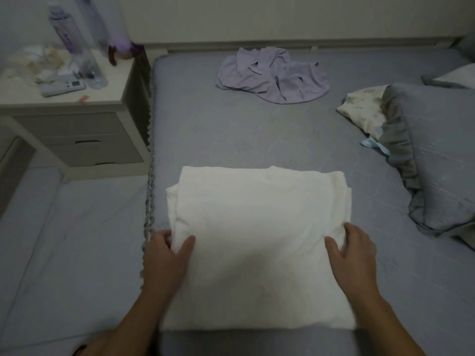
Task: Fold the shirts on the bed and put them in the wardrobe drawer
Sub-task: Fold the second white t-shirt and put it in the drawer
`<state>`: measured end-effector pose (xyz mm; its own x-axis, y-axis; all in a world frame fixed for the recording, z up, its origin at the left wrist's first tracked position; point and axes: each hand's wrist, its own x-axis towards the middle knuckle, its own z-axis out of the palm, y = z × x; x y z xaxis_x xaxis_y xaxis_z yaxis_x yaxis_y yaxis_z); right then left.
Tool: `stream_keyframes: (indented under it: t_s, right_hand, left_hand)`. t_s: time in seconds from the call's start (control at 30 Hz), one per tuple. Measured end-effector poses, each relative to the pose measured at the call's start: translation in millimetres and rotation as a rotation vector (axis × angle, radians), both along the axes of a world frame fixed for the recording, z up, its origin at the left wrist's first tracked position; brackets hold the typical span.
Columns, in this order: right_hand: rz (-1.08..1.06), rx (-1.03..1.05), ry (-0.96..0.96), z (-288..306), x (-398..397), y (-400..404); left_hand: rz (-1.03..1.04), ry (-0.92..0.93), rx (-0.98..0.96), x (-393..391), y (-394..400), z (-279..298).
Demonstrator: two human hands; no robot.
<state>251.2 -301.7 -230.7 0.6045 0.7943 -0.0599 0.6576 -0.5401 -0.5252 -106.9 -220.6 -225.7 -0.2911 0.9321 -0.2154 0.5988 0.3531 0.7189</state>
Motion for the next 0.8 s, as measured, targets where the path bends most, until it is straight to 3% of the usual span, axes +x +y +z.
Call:
stream_keyframes:
  t_s: [0.13,0.27,0.33,0.47,0.6,0.8]
  right_hand:
    - [0.073,-0.055,-0.020,7.6,0.5,-55.3]
    - [0.011,-0.054,0.256,23.8,-8.5,-94.8]
    - [0.002,-0.066,0.325,22.8,-11.1,-105.1]
    - [-0.148,0.127,0.607,50.1,-8.2,-111.4]
    - [-0.152,0.271,0.744,79.0,-9.5,-135.2]
    - [-0.042,0.166,1.151,115.0,-9.9,-144.8]
  left_hand:
    - [-0.058,0.019,-0.239,-3.6,-27.8,5.1]
    - [-0.070,-0.111,-0.361,-11.2,-49.7,10.8]
    - [-0.059,-0.255,-0.418,-18.9,-63.0,15.7]
    - [0.012,-0.672,-0.591,-45.9,-85.6,47.6]
    - [-0.084,-0.851,-0.579,-65.7,-109.3,85.7]
    - [-0.133,-0.976,-0.493,-81.0,-117.6,117.2]
